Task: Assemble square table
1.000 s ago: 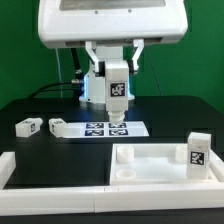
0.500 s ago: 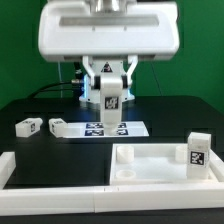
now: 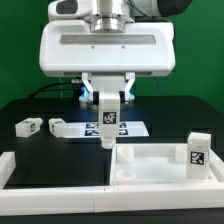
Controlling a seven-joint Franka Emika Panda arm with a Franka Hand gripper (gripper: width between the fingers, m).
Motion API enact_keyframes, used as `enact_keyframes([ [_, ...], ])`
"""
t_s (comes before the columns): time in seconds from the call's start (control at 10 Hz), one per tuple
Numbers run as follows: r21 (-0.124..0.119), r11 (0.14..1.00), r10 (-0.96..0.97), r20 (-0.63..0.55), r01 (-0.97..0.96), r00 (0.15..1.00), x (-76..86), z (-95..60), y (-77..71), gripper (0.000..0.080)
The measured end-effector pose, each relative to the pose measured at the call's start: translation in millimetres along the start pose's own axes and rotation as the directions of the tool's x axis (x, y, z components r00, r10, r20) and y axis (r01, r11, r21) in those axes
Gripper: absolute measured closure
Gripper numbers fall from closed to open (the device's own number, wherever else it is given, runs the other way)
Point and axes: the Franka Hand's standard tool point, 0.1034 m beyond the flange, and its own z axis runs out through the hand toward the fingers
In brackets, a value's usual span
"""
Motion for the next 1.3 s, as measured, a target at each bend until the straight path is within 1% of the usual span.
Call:
enact_keyframes([
  [0.1,0.011,0.999,0.041,0.015,-0.041,0.999,2.3,4.0,-5.3,0.0508],
  [0.2,0.029,0.997,0.071,0.035,-0.072,0.997,8.3,2.4,-12.1,0.0508],
  [0.3,0.024,0.998,0.065,0.029,-0.066,0.997,8.1,2.9,-9.5,0.0508],
  [0.7,0.021,0.997,0.072,0.025,-0.072,0.997,7.4,2.4,-7.2,0.0508],
  [0.8,0.011,0.995,0.099,-0.006,-0.099,0.995,8.7,-4.0,2.8,0.0508],
  [0.9,0.006,0.993,0.118,-0.025,-0.117,0.993,8.2,-6.7,10.1,0.0508],
  [1.0,0.001,0.992,0.126,-0.041,-0.126,0.991,8.8,-4.6,10.9,0.0508],
  [1.1,-0.006,0.991,0.136,-0.061,-0.137,0.989,8.6,0.3,7.3,0.0508],
  [1.3,-0.008,0.984,0.176,-0.079,-0.177,0.981,2.5,14.8,-9.8,0.0508],
])
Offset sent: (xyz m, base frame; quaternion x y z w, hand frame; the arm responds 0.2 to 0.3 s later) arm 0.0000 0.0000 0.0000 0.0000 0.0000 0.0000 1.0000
